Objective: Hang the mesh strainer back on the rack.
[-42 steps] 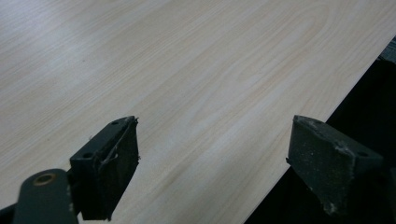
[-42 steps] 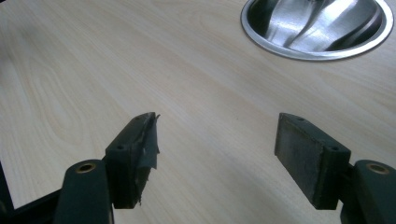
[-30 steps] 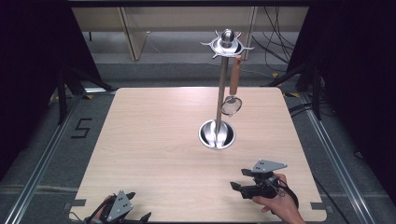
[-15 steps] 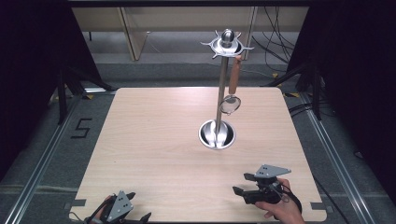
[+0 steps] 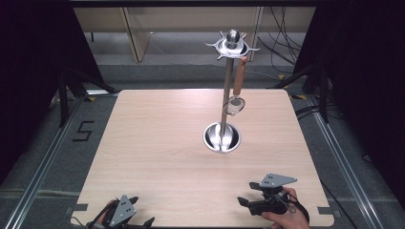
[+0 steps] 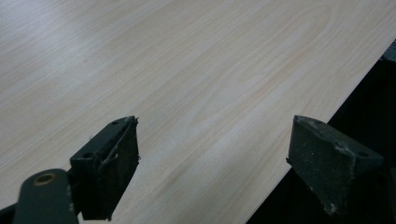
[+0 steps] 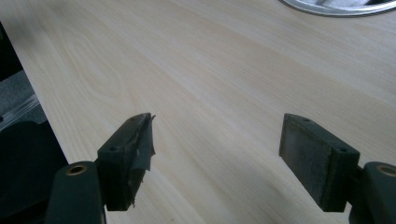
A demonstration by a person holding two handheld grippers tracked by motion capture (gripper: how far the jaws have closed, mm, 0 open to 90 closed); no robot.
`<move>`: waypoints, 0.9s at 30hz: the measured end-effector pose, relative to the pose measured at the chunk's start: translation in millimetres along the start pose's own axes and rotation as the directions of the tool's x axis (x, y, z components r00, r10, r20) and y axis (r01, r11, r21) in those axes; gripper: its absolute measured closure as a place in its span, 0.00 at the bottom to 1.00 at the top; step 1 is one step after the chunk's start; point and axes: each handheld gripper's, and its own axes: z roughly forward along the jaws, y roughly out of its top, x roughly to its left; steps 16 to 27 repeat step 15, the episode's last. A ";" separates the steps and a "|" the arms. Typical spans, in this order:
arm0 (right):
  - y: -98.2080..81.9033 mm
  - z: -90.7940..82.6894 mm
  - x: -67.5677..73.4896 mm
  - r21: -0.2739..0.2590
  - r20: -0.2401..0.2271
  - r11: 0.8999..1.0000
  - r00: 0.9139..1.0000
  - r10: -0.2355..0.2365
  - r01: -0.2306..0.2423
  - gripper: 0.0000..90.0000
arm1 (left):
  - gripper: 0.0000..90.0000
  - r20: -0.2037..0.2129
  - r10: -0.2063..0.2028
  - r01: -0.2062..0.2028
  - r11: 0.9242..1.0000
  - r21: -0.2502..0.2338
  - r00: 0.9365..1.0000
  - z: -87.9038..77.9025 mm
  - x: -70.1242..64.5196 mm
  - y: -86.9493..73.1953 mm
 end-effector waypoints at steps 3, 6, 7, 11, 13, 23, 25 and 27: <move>-0.6 -1.2 -1.5 -0.009 0.009 1.000 1.000 -0.018 0.018 0.30 | 0.17 0.008 -0.030 0.030 0.999 -0.010 1.000 0.5 -2.2 -0.5; -1.5 -1.4 -1.4 -0.010 0.012 1.000 1.000 -0.018 0.018 0.30 | 0.17 0.003 -0.004 0.004 1.000 -0.010 1.000 0.1 -0.7 0.1; -1.7 -1.6 -1.2 -0.006 0.011 1.000 1.000 -0.014 0.014 0.31 | 0.17 0.006 -0.041 0.041 0.999 -0.018 0.999 1.0 -3.2 -0.8; -1.7 -2.0 -2.4 -0.012 0.027 1.000 1.000 -0.016 0.017 0.31 | 0.17 0.008 -0.035 0.035 0.999 -0.011 0.999 0.9 -2.8 -0.6; -1.9 -1.3 -4.0 -0.012 0.014 1.000 1.000 -0.007 0.007 0.31 | 0.17 0.004 -0.011 0.011 1.000 -0.011 1.000 0.6 -1.3 -0.1; -1.4 -2.9 -4.5 -0.017 0.032 1.000 0.999 -0.009 0.010 0.31 | 0.17 0.004 -0.013 0.013 1.000 -0.009 1.000 0.7 -1.3 -0.1; -1.4 -2.9 -4.5 -0.017 0.032 1.000 0.999 -0.009 0.010 0.31 | 0.17 0.004 -0.013 0.013 1.000 -0.009 1.000 0.7 -1.3 -0.1; -1.4 -2.9 -4.5 -0.017 0.032 1.000 0.999 -0.009 0.010 0.31 | 0.17 0.004 -0.013 0.013 1.000 -0.009 1.000 0.7 -1.3 -0.1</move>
